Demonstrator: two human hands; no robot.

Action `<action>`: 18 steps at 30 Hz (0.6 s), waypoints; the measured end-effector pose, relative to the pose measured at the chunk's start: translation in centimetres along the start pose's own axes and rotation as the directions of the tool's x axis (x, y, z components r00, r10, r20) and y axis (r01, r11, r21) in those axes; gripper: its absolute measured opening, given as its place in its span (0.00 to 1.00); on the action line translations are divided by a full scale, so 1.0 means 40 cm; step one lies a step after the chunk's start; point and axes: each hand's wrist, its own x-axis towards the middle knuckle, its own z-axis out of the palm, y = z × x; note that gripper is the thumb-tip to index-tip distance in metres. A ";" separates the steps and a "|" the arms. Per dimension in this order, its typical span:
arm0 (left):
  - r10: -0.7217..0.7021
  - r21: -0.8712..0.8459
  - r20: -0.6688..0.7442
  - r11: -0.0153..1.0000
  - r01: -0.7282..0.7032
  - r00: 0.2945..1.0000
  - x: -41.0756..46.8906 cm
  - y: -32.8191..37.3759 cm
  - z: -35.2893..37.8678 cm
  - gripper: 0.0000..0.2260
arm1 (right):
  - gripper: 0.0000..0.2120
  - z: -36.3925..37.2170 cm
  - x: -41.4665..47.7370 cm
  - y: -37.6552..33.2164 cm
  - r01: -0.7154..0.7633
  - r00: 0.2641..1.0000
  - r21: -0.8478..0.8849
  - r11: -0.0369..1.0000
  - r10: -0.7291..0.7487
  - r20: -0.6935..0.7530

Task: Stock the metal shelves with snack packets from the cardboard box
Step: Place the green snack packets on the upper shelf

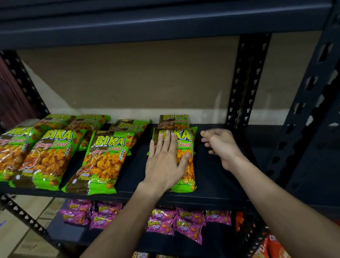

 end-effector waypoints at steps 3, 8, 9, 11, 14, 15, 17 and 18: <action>-0.032 -0.063 -0.052 0.998 0.028 0.998 -0.021 0.000 -0.033 0.31 | 0.03 -0.019 -0.023 -0.016 0.087 0.996 -0.071 0.994 -0.086 0.020; -0.149 -0.252 -0.118 0.961 0.116 0.982 -0.125 -0.010 -0.086 0.23 | 0.02 -0.050 -0.103 -0.026 0.243 0.967 -0.127 0.961 -0.230 0.114; -0.178 -0.308 -0.125 0.942 0.132 0.976 -0.149 -0.011 -0.093 0.22 | 0.02 -0.055 -0.122 -0.025 0.271 0.957 -0.131 0.954 -0.253 0.138; -0.241 -0.399 -0.136 0.901 0.169 0.961 -0.216 -0.004 -0.107 0.19 | 0.02 -0.068 -0.170 -0.019 0.312 0.937 -0.142 0.939 -0.280 0.208; -0.344 -0.480 -0.104 0.839 0.256 0.933 -0.328 0.019 -0.121 0.15 | 0.02 -0.085 -0.242 0.007 0.359 0.902 -0.177 0.916 -0.292 0.317; -0.373 -0.494 -0.080 0.820 0.288 0.924 -0.368 0.028 -0.121 0.14 | 0.02 -0.091 -0.271 0.020 0.372 0.888 -0.184 0.910 -0.292 0.356; -0.408 -0.512 -0.033 0.791 0.335 0.912 -0.448 0.045 -0.111 0.12 | 0.02 -0.102 -0.326 0.054 0.393 0.857 -0.214 0.894 -0.272 0.438; -0.429 -0.515 -0.017 0.778 0.359 0.903 -0.496 0.056 -0.100 0.11 | 0.03 -0.107 -0.358 0.076 0.396 0.843 -0.236 0.888 -0.250 0.476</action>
